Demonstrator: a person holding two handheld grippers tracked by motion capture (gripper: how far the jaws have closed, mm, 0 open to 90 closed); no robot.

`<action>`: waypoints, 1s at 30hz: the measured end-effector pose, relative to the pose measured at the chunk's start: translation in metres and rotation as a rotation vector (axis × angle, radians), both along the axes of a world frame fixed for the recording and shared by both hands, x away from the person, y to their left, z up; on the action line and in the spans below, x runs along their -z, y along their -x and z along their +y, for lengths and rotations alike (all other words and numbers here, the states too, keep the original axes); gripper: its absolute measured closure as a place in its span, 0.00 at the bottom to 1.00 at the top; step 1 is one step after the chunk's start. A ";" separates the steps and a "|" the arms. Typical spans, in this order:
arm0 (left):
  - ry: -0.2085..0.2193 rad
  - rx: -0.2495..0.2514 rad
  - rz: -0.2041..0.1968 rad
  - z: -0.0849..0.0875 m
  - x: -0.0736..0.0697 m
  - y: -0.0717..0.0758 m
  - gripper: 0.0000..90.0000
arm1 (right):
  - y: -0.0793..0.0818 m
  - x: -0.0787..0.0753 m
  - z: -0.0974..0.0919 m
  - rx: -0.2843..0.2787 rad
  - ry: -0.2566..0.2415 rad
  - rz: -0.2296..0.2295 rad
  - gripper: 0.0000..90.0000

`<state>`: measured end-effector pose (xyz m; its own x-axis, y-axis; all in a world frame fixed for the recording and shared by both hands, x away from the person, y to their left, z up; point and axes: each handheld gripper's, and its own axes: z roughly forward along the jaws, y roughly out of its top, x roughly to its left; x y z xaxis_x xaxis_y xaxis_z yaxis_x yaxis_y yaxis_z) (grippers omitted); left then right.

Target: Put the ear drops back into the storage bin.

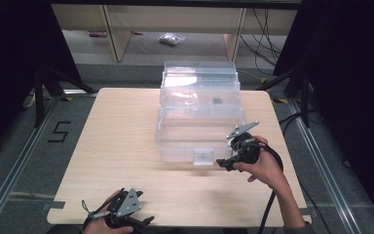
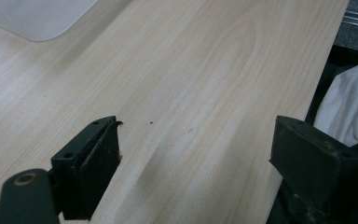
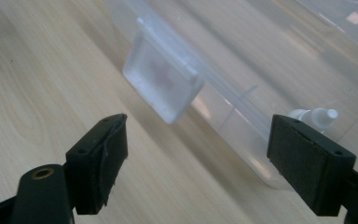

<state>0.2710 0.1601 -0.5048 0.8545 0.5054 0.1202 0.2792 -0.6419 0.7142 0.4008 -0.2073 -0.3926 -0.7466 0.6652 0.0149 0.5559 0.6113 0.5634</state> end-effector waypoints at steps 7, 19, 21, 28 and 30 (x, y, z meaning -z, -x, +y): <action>0.013 0.001 -0.008 0.000 0.000 0.000 0.17 | 0.013 0.007 0.005 0.006 -0.022 0.000 0.23; 0.025 -0.009 0.011 0.000 0.001 0.001 0.17 | 0.029 0.020 0.015 -0.073 -0.039 -0.032 0.24; 0.003 -0.013 -0.001 0.001 0.001 0.001 0.17 | 0.031 0.026 0.018 -0.090 -0.050 -0.041 0.25; 0.000 -0.015 -0.006 0.001 0.000 0.001 0.17 | 0.034 0.046 0.021 -0.128 -0.077 -0.070 0.25; 0.017 -0.009 0.008 0.001 0.000 0.001 0.17 | 0.037 0.046 0.022 -0.120 -0.066 -0.056 0.25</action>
